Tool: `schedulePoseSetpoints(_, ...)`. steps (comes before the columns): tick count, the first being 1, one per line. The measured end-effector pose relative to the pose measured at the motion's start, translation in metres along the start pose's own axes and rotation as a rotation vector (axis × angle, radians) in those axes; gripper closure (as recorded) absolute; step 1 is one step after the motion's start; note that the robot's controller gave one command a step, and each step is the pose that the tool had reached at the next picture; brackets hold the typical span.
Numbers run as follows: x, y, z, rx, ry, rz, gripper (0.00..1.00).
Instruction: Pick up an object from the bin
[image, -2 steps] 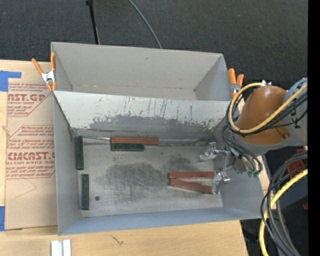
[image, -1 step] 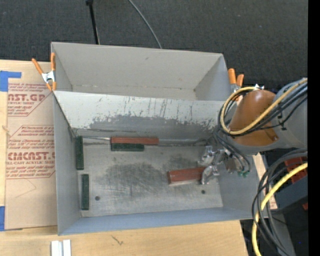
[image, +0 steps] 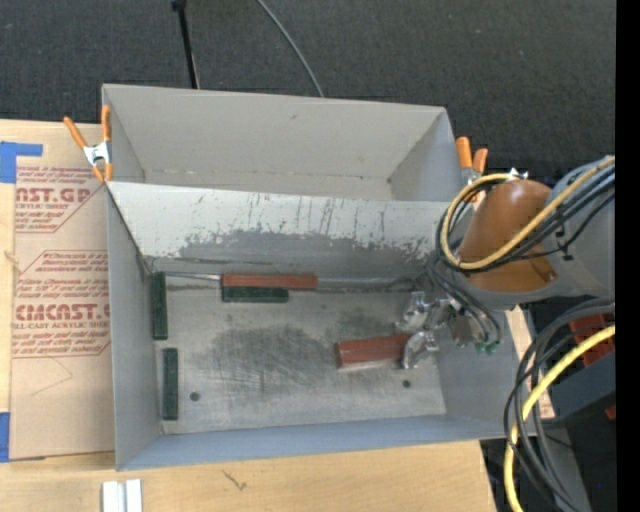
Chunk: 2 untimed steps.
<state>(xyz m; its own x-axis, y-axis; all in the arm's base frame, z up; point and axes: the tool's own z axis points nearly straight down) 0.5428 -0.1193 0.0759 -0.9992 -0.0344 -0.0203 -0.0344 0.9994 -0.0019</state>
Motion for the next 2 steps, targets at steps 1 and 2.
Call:
schedulePoseSetpoints(1,-0.007,0.0014,-0.1188,-0.002,0.018,-0.031,1.0)
schedulePoseSetpoints(2,-0.007,0.0015,-0.1188,-0.002,0.018,-0.031,1.0)
